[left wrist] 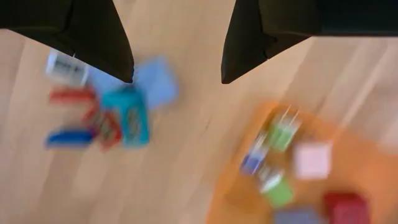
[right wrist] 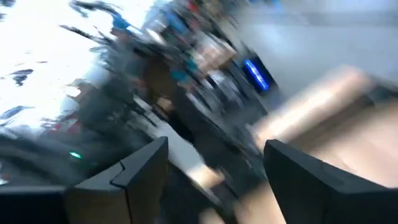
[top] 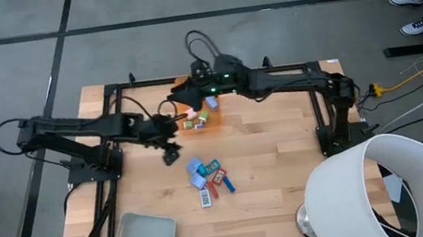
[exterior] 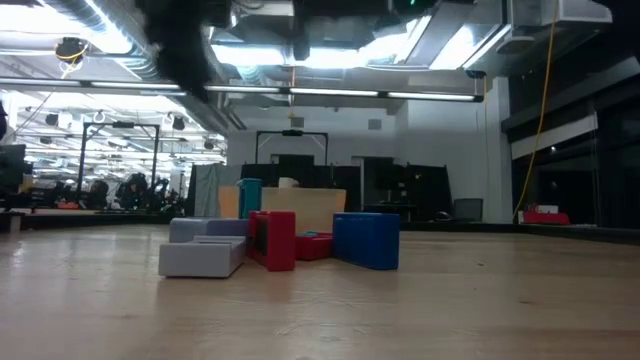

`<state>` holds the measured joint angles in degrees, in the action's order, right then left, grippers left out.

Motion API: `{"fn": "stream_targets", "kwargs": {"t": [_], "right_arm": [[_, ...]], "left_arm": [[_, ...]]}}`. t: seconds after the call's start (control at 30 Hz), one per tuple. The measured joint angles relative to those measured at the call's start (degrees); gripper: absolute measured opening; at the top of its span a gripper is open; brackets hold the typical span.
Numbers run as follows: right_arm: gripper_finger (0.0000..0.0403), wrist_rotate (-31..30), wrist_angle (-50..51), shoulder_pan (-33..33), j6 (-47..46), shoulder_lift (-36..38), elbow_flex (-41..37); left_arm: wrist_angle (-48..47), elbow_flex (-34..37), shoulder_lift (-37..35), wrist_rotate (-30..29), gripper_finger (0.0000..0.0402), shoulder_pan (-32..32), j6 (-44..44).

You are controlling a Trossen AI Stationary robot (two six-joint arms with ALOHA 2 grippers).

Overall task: Pick & Place Office items
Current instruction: Put the top light blue charger adapter into the orange bin

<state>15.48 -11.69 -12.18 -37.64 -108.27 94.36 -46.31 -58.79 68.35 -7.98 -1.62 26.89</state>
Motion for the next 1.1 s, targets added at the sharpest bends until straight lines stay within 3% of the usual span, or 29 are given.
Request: {"fn": "stream_targets", "kwargs": {"t": [0.17, 0.37, 0.53, 0.73, 0.93, 1.03, 1.1], "right_arm": [[0.0261, 0.0, 4.8, 2.2, 9.6, 9.3, 0.0], [0.0261, -4.0, 18.5, 5.3, 22.8, 24.3, 0.1], [0.0261, -13.2, 24.6, 9.6, 29.9, 35.0, 0.2], [0.0261, -21.3, 29.4, 13.6, 27.5, 41.9, 0.1], [0.0261, -20.0, 41.2, 14.4, 26.9, 46.2, 0.1], [0.0261, -16.4, 48.6, 14.4, 22.0, 47.6, 0.0], [0.0261, -13.1, 53.5, 14.5, 24.6, 48.2, -0.1]], "left_arm": [[24.8, 7.2, 0.3, -8.0, 0.0237, -3.2, 8.5], [33.6, 15.4, -4.4, -20.7, 0.0237, -7.8, 16.9], [38.1, 22.0, -5.9, -27.5, 0.0237, -10.5, 25.9], [38.9, 23.8, -5.0, -33.3, 0.0237, -12.5, 29.9], [40.7, 23.8, -4.9, -33.5, 0.0237, -12.4, 29.9], [42.3, 23.8, -4.9, -33.4, 0.0237, -12.4, 28.3], [42.9, 23.8, -4.9, -33.1, 0.0237, -12.4, 27.6]]}}
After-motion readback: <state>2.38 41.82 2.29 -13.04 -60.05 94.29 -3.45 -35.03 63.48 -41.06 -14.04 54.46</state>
